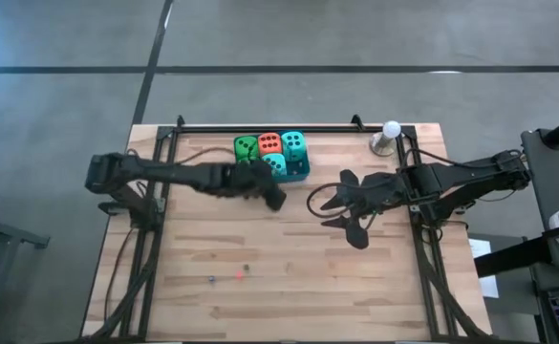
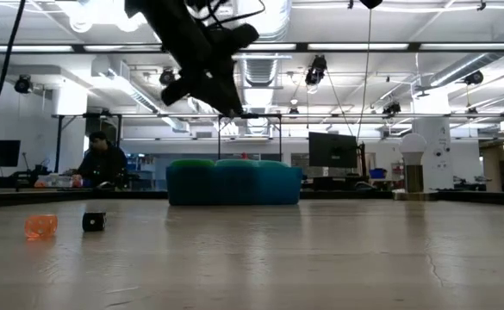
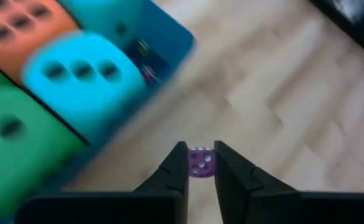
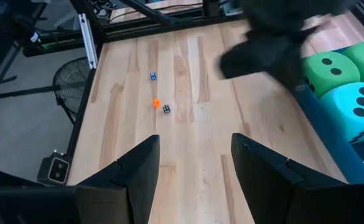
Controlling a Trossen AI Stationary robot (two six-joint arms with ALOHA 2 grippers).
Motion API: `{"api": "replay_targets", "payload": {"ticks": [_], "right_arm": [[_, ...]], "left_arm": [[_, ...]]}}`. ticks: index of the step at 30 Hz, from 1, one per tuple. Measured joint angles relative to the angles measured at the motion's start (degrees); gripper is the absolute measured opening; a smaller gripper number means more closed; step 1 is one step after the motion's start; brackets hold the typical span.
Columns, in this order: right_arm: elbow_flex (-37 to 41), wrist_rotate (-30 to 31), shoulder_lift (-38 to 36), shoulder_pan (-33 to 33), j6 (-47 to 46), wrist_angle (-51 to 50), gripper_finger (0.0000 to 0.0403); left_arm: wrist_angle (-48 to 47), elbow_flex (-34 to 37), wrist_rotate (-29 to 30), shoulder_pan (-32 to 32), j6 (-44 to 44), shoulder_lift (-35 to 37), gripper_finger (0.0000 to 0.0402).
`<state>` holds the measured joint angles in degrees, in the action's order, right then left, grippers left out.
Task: Pick & Place Dice
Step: Put the small top blue dice into the blue bin
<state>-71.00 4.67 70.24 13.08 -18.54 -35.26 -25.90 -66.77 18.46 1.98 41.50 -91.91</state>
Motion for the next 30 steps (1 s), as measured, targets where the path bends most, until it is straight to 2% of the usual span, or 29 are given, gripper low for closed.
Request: {"api": "replay_targets", "payload": {"ticks": [8, 18, 30], "right_arm": [[0.1, 0.0, 0.0, 0.0, 2.5, 0.5, 0.0194], [0.1, 0.0, 0.0, -0.1, 2.5, 0.8, 0.0194], [0.1, 0.0, -0.1, -0.1, 1.8, 1.0, 0.0194]], "left_arm": [[12.8, -0.8, -1.6, 9.7, -4.9, -6.3, 0.0047], [17.6, -4.6, -2.1, 12.3, -8.1, -13.6, 0.0053], [16.9, -5.0, -2.2, 14.2, -4.7, -15.8, 0.0151]]}}
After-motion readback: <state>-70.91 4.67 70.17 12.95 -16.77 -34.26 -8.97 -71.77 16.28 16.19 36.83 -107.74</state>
